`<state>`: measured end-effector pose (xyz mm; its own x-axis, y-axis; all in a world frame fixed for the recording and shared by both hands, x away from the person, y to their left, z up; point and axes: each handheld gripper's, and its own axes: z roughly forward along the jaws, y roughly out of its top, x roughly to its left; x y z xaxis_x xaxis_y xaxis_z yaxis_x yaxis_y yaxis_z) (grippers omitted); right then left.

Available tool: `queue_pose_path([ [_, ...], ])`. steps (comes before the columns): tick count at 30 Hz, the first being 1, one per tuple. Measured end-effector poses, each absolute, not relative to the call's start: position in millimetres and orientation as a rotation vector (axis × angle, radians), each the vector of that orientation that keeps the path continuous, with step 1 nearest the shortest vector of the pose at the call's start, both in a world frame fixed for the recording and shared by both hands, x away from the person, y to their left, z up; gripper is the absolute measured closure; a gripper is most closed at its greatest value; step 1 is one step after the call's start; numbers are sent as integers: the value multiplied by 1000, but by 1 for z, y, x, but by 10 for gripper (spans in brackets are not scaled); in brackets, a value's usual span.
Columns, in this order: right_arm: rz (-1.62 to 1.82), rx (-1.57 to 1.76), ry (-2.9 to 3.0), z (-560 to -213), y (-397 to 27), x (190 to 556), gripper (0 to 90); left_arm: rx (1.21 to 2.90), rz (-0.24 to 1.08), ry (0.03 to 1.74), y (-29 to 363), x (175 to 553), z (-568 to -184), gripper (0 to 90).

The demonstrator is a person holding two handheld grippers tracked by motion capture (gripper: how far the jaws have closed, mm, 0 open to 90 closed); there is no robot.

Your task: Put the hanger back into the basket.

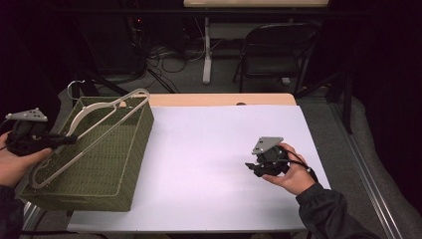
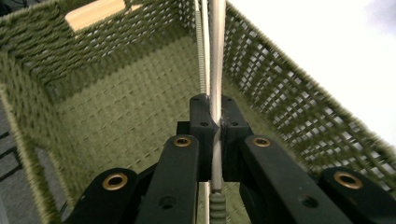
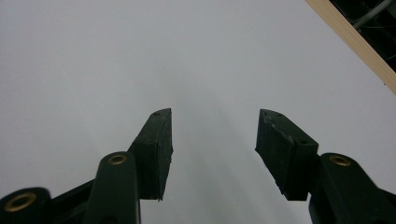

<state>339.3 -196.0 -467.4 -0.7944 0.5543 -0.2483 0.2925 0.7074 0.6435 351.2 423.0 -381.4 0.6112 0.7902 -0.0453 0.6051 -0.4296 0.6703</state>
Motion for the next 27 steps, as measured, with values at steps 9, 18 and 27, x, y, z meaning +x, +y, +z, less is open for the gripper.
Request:
queue_pose_path([
  [9, 844, 664, 2486, -469, -196, 338, 456, 2165, 318, 1148, 447, 348, -407, 873],
  [18, 832, 659, 2506, -473, -193, 339, 456, 2183, 209, 1215, 444, 361, -457, 872],
  [27, 858, 685, 2487, -474, -202, 337, 456, 2187, 555, 1348, 443, 354, -451, 538],
])
